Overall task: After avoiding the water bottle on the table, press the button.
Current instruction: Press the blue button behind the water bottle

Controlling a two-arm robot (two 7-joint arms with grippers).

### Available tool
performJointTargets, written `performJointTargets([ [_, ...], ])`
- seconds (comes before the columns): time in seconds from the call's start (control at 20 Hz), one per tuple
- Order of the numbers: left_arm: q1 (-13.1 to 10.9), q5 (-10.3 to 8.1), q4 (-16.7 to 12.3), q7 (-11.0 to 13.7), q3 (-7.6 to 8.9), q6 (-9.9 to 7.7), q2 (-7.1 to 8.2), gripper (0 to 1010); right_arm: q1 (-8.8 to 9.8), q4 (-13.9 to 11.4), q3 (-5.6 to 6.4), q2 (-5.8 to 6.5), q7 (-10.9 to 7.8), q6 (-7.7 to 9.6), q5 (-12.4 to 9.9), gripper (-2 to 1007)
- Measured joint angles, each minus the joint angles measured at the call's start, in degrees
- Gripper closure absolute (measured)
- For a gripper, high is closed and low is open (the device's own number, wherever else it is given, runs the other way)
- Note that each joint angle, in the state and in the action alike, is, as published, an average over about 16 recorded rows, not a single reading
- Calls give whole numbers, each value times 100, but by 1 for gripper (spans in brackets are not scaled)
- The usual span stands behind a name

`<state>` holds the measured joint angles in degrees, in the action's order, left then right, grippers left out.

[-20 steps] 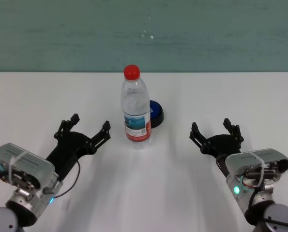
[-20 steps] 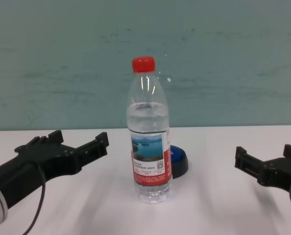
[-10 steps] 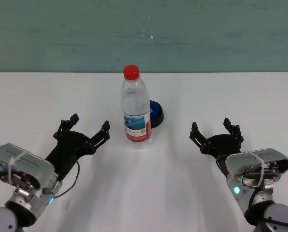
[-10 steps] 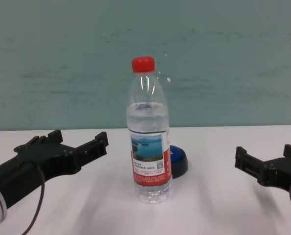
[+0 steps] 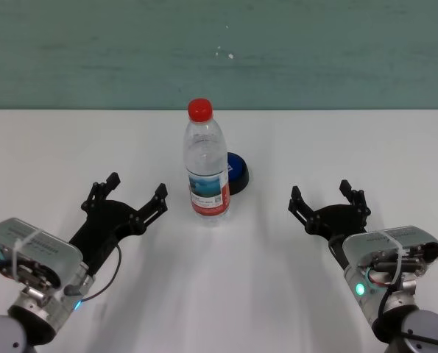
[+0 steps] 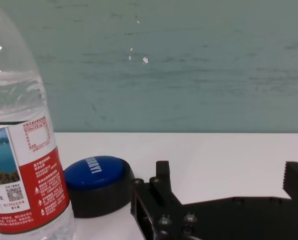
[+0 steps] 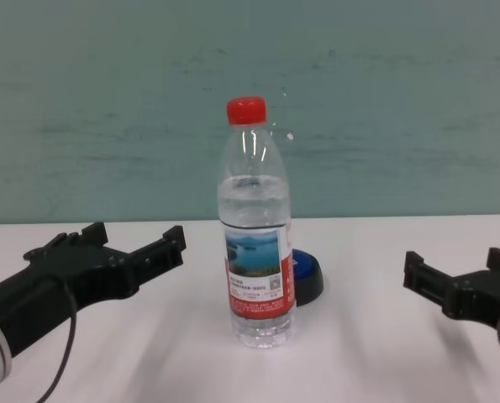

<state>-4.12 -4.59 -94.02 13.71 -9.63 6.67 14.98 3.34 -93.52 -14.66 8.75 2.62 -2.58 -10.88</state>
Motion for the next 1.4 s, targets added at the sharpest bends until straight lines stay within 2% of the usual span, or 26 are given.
performJointTargets([
  [0.75, 0, 0, -1, 0, 0, 0, 0, 0, 32, 81, 176, -212, -366, -69, 19, 1],
  [1.4, 0, 0, 0, -1, 0, 0, 0, 0, 46, 46, 394, -377, -586, 40, 161, 1],
])
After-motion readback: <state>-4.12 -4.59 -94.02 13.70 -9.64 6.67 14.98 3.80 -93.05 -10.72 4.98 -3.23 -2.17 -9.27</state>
